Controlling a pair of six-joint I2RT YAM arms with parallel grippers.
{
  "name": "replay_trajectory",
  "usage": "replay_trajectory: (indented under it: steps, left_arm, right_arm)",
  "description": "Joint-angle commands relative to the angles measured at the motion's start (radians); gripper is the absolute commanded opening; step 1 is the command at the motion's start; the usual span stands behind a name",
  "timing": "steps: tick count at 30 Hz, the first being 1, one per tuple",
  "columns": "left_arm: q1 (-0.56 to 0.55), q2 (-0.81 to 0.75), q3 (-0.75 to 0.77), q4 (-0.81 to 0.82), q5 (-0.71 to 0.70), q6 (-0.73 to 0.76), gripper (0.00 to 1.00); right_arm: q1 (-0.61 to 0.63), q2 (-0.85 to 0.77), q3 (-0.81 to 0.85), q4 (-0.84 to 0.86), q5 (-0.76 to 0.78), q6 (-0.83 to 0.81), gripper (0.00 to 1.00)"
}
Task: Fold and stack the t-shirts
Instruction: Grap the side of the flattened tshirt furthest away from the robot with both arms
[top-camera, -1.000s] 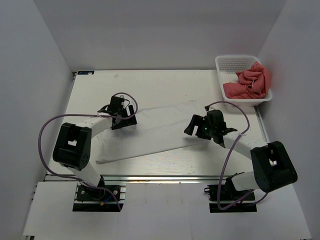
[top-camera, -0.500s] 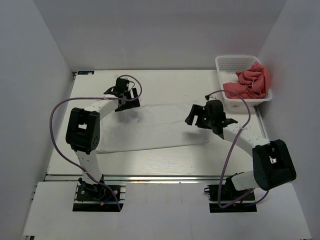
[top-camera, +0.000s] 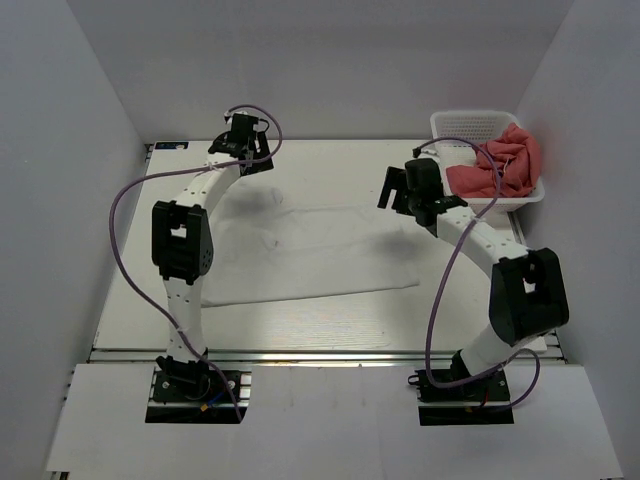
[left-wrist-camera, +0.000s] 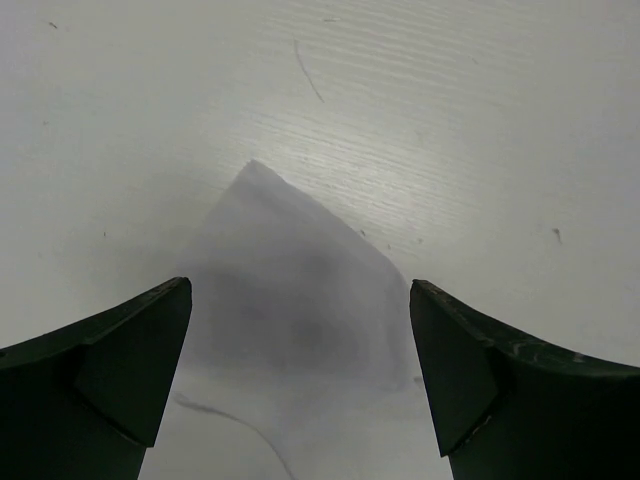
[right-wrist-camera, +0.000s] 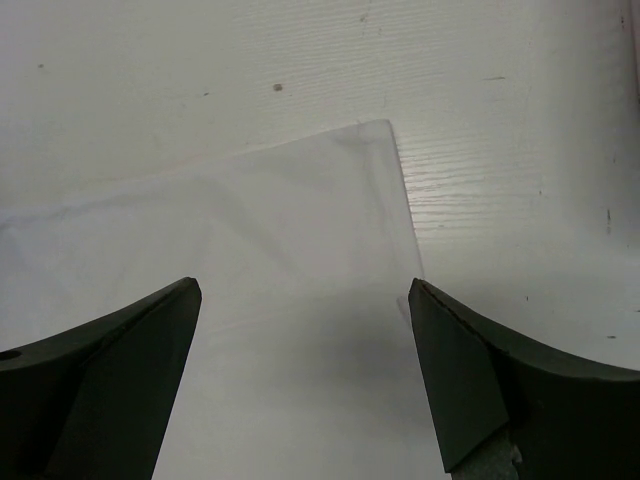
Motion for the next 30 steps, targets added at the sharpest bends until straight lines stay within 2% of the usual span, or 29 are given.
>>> replay_trajectory:
  steps: [1, 5, 9, 11, 13, 14, 16, 17, 19, 20, 23, 24, 26, 27, 30]
  left_arm:
    - [0.038, 0.069, 0.129, -0.078, -0.039, 0.027, 1.00]
    - [0.093, 0.178, 0.229, -0.088, -0.002, 0.036, 1.00]
    - [0.130, 0.229, 0.217, 0.020, 0.073, 0.056, 0.97]
    - [0.141, 0.264, 0.217, 0.067, 0.119, 0.070, 0.91]
    - [0.141, 0.276, 0.190, 0.093, 0.177, 0.079, 0.89]
    - [0.141, 0.276, 0.176, 0.125, 0.192, 0.079, 0.82]
    - [0.141, 0.276, 0.135, 0.158, 0.234, 0.088, 0.78]
    - [0.141, 0.287, 0.134, 0.168, 0.234, 0.088, 0.71]
    - [0.141, 0.299, 0.124, 0.169, 0.246, 0.088, 0.68]
    - [0.141, 0.314, 0.124, 0.179, 0.257, 0.088, 0.58]
    - [0.141, 0.345, 0.139, 0.170, 0.275, 0.088, 0.40]
    - [0.141, 0.345, 0.148, 0.158, 0.275, 0.088, 0.27]
    - [0.141, 0.345, 0.135, 0.158, 0.285, 0.088, 0.11]
    - [0.141, 0.336, 0.113, 0.168, 0.285, 0.088, 0.00]
    - [0.141, 0.310, 0.058, 0.182, 0.285, 0.097, 0.00]
  right_arm:
    - [-0.019, 0.063, 0.101, -0.043, 0.049, -0.036, 0.90]
    - [-0.048, 0.132, 0.179, -0.053, 0.020, -0.043, 0.90]
    - [-0.067, 0.216, 0.234, -0.067, -0.037, -0.043, 0.90]
    - [-0.079, 0.245, 0.262, -0.070, -0.056, -0.045, 0.90]
    - [-0.088, 0.285, 0.296, -0.086, -0.079, -0.042, 0.90]
    - [-0.088, 0.293, 0.302, -0.089, -0.082, -0.042, 0.90]
    - [-0.098, 0.322, 0.320, -0.095, -0.105, -0.036, 0.90]
    - [-0.104, 0.328, 0.323, -0.092, -0.106, -0.036, 0.90]
    - [-0.108, 0.354, 0.345, -0.095, -0.125, -0.039, 0.90]
    - [-0.110, 0.360, 0.351, -0.095, -0.131, -0.054, 0.90]
    - [-0.105, 0.389, 0.385, -0.104, -0.123, -0.082, 0.90]
    - [-0.111, 0.408, 0.412, -0.107, -0.120, -0.082, 0.90]
    - [-0.114, 0.444, 0.426, -0.118, -0.093, -0.077, 0.90]
    - [-0.113, 0.454, 0.453, -0.116, -0.086, -0.077, 0.90]
    - [-0.111, 0.507, 0.499, -0.135, -0.085, -0.079, 0.90]
